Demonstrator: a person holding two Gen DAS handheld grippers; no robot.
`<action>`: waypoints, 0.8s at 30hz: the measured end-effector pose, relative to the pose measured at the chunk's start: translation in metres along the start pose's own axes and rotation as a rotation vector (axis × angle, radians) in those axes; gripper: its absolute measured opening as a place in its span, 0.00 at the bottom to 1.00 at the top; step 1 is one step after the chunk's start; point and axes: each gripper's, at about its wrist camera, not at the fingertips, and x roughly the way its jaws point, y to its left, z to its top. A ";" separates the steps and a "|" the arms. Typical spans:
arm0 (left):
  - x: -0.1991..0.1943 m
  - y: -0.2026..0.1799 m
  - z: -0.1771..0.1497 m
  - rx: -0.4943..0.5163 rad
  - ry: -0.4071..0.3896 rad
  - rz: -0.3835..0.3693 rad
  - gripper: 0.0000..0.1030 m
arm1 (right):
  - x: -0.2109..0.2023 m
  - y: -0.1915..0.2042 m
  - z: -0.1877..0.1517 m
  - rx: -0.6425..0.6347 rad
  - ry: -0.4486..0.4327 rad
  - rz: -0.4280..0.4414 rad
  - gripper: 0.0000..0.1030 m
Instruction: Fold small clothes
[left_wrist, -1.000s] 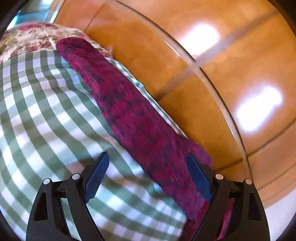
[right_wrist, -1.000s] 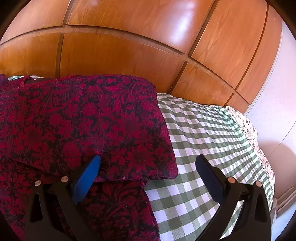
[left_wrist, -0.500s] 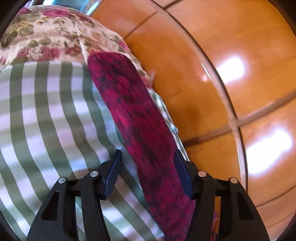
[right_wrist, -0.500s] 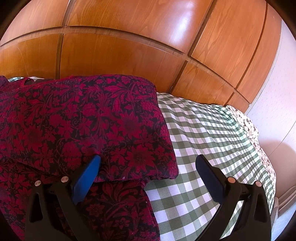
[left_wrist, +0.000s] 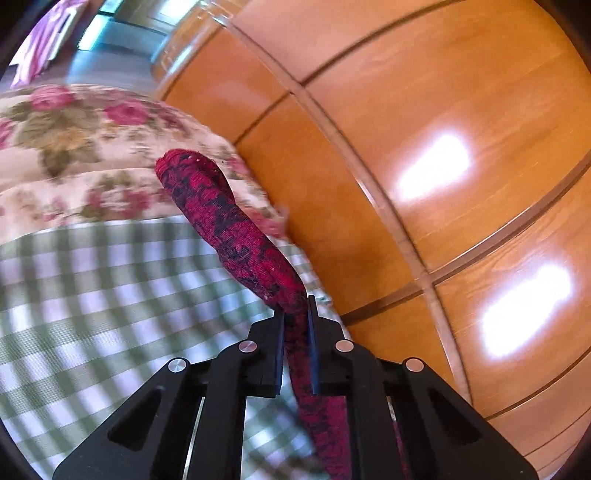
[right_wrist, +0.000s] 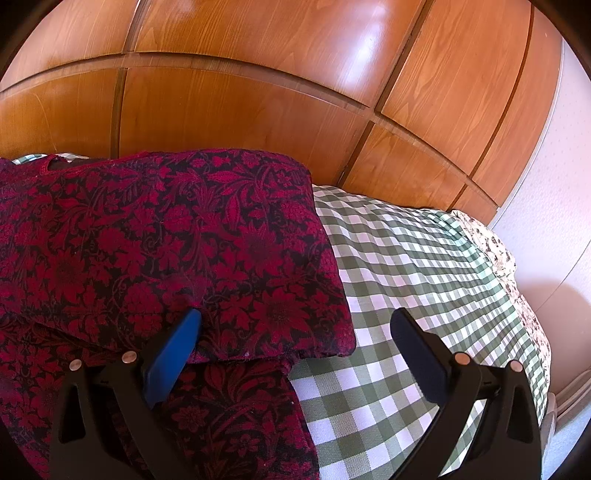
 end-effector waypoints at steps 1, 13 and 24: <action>0.000 0.004 -0.004 0.000 0.011 0.014 0.09 | 0.000 0.000 0.000 0.000 0.000 0.000 0.98; -0.032 -0.046 -0.026 0.101 -0.052 -0.073 0.09 | 0.000 0.002 0.001 0.004 -0.003 -0.006 0.98; -0.055 -0.172 -0.137 0.568 -0.006 -0.252 0.09 | 0.000 0.002 0.001 0.005 -0.006 -0.001 0.98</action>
